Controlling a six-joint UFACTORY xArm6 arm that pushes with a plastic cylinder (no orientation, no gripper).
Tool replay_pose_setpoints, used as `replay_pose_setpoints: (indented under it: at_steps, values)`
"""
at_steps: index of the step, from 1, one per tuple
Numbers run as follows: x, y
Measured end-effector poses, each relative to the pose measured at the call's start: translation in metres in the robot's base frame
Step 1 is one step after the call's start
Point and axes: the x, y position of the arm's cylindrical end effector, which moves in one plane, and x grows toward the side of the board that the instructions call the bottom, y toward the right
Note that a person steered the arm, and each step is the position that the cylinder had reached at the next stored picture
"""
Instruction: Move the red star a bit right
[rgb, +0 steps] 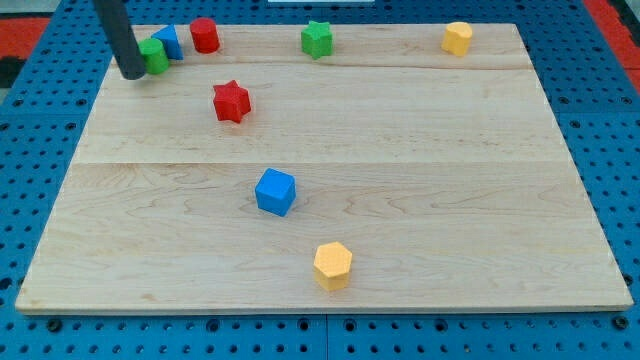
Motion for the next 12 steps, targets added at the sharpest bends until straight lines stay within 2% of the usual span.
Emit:
replay_pose_setpoints:
  at_steps: [2, 5, 6, 7, 9, 10, 12]
  values:
    - [0.000, -0.042]
    - [0.013, -0.043]
    - [0.034, -0.006]
    - [0.054, 0.061]
    - [0.058, 0.143]
    - [0.057, 0.164]
    - [0.044, 0.164]
